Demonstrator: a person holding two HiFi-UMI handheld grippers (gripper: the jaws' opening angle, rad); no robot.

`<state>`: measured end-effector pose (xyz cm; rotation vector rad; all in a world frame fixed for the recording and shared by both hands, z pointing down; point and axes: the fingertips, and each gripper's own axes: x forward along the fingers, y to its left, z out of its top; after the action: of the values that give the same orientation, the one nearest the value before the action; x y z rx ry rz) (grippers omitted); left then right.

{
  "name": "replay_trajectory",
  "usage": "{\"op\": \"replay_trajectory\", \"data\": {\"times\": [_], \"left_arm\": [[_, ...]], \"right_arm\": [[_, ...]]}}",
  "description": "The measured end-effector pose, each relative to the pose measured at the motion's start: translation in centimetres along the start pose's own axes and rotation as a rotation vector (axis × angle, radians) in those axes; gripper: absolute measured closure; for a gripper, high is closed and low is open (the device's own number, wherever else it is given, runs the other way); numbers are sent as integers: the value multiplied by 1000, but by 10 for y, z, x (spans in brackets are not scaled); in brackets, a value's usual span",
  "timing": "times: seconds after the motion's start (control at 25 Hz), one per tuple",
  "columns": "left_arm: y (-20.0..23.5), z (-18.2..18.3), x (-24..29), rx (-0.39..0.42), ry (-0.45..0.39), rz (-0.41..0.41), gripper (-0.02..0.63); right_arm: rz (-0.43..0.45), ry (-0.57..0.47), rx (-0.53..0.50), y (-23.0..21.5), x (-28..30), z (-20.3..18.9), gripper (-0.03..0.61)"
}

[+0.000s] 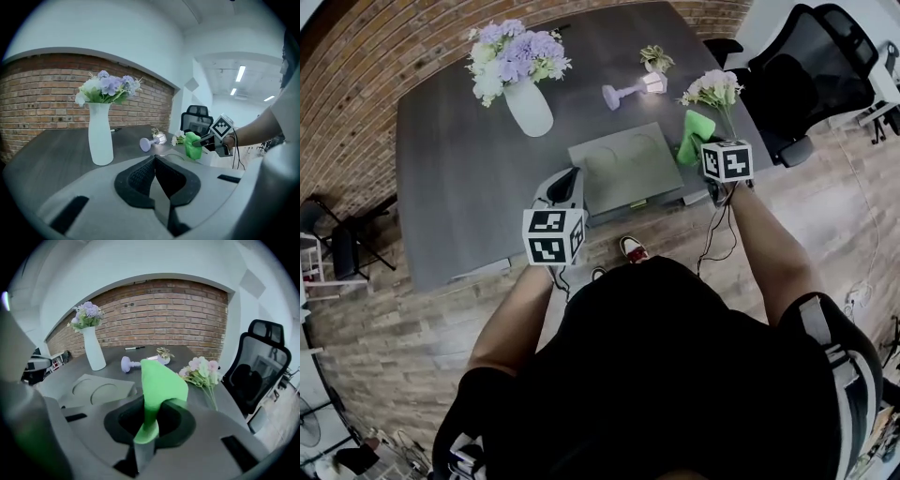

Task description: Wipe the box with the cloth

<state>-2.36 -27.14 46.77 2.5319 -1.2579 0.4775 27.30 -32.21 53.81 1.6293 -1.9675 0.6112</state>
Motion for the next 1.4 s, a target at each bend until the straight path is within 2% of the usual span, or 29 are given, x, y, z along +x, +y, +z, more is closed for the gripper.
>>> {"op": "replay_trajectory", "data": {"times": [0.12, 0.24, 0.36, 0.56, 0.68, 0.76, 0.88, 1.0, 1.16, 1.28, 1.4], "left_arm": [[1, -1, -2, -10, 5, 4, 606], [5, -2, -10, -21, 1, 17, 606], [18, -8, -24, -48, 0, 52, 606], [47, -19, -56, -107, -14, 136, 606], [63, -26, -79, -138, -25, 187, 606], [70, -34, -95, -156, -24, 215, 606], [78, -47, -115, -177, -18, 250, 606], [86, -57, -130, -190, -10, 274, 606], [90, -66, -146, -188, 1, 281, 606], [88, -73, -152, -180, 19, 274, 606], [88, -73, -153, -170, 21, 280, 606]], "right_arm": [[-12, -24, -33, -3, -8, 6, 535], [21, -38, -97, 17, -6, 15, 535], [86, -22, -177, 56, 4, 17, 535], [208, 50, -230, 125, 25, -3, 535], [266, 54, -289, 166, 35, -6, 535], [250, 53, -301, 182, 41, -3, 535], [237, 45, -254, 195, 44, 5, 535], [337, 30, -255, 234, 42, 3, 535], [449, 8, -341, 303, 31, -6, 534], [561, 6, -335, 340, 19, -13, 534], [638, -2, -369, 368, 10, -19, 535]]}}
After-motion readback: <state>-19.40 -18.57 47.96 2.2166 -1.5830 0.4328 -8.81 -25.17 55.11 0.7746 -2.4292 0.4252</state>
